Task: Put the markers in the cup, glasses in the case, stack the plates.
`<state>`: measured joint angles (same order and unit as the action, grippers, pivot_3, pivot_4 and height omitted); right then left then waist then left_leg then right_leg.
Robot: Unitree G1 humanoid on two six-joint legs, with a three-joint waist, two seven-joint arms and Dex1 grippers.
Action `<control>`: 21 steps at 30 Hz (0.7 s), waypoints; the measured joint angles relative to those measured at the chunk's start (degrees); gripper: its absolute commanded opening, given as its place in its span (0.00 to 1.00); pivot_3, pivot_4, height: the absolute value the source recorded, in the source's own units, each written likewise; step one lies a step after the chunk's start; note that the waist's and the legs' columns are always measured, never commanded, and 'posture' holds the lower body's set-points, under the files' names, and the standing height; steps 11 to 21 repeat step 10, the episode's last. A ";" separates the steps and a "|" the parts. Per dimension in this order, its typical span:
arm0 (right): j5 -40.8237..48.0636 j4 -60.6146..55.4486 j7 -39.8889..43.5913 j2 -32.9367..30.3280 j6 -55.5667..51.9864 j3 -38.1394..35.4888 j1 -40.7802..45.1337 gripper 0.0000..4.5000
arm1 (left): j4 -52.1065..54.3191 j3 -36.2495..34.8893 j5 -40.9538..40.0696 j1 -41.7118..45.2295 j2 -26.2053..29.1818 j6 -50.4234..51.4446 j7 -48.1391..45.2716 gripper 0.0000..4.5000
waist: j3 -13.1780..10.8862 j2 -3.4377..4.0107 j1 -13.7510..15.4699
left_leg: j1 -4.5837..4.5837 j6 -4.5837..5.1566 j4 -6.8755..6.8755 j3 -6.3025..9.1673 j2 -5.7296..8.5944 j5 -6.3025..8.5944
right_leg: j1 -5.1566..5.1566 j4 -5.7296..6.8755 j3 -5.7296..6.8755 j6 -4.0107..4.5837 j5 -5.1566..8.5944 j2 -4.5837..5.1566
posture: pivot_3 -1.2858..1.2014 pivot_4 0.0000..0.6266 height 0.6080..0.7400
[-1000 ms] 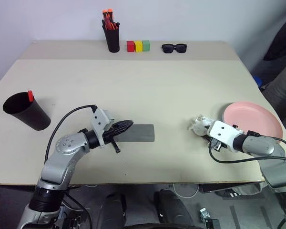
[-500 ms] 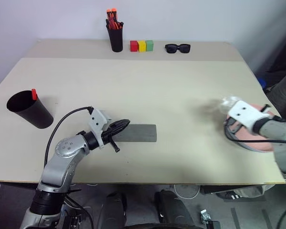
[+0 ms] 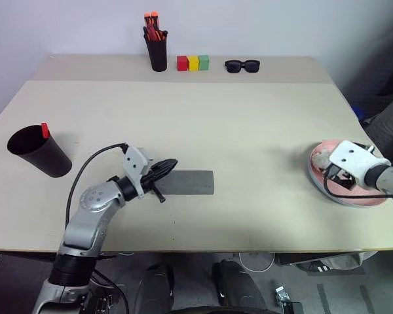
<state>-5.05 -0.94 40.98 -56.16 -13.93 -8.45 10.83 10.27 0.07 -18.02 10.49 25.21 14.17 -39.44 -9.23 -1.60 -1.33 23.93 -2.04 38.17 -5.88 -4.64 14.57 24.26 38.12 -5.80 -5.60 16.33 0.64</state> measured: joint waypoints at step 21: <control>13.91 0.24 7.03 12.43 -0.44 2.81 10.26 0.91 | -0.34 -11.69 3.64 -8.56 2.96 -2.61 8.87 0.00 | -0.02 -0.03 0.54 | 0.03 0.01 -0.02 -0.03 -0.02 0.01 | 0.01 -0.01 0.02 0.01 0.00 0.04 | 0.52 0.24 0.87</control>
